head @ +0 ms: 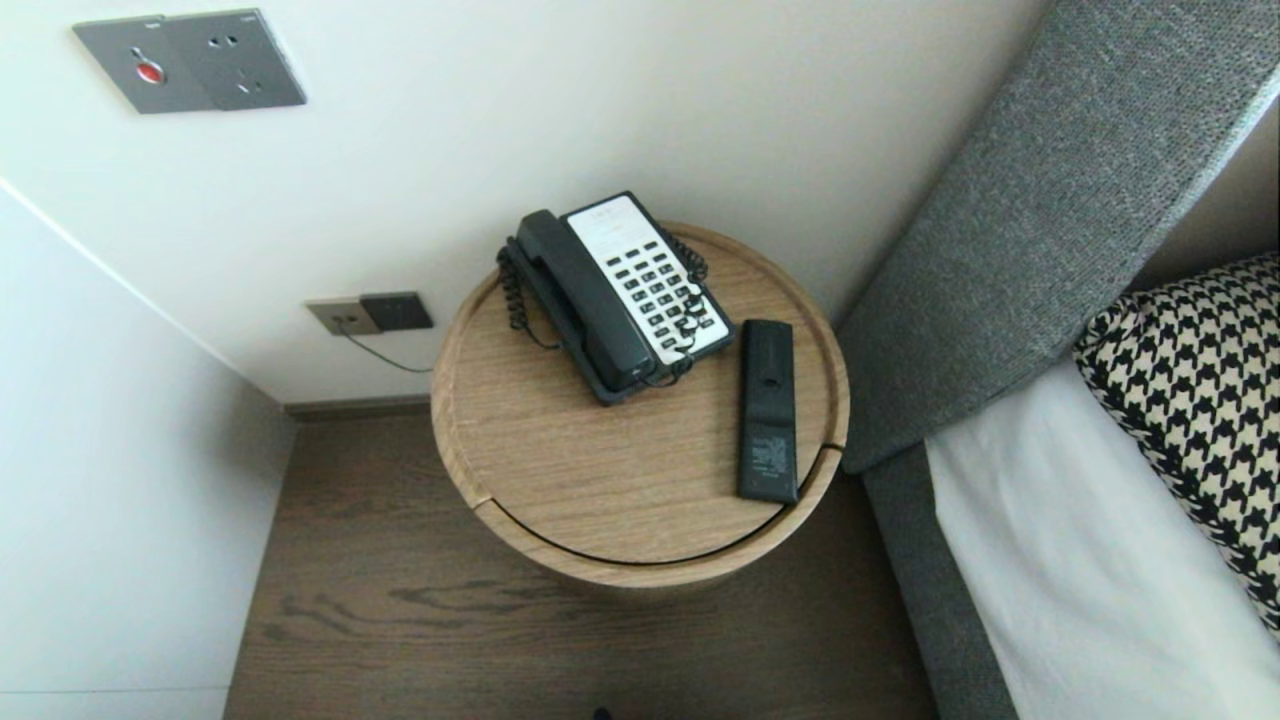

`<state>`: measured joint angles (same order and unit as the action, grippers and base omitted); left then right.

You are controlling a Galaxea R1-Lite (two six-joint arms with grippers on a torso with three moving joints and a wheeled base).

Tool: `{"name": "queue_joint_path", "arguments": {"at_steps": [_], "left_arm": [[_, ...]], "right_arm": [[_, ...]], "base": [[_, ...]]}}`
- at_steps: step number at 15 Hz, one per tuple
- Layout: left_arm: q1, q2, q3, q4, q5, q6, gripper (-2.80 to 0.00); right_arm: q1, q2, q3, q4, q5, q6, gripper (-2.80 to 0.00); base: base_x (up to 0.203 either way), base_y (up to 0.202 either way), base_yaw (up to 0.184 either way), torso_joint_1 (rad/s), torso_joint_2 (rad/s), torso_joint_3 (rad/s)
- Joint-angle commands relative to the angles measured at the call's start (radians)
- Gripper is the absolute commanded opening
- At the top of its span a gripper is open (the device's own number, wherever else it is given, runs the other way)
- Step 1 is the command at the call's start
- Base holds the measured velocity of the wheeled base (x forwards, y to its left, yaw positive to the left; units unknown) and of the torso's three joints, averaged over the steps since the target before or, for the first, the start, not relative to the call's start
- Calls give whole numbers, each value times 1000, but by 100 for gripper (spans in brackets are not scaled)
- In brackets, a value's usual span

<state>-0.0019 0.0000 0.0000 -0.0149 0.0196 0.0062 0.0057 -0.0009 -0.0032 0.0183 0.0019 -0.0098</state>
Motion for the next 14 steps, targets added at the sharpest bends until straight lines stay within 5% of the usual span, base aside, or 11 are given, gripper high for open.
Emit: {"name": "queue_joint_path", "arguments": {"at_steps": [1,14], "left_arm": [[0,0,0,0,0,0,-280],[-1,0,0,0,0,0,-280]], "right_arm": [[0,-1,0,0,1,-1,-280],[0,-1,0,0,0,-1,-280]], "base": [[0,0,0,0,0,0],[0,0,0,0,0,0]]}}
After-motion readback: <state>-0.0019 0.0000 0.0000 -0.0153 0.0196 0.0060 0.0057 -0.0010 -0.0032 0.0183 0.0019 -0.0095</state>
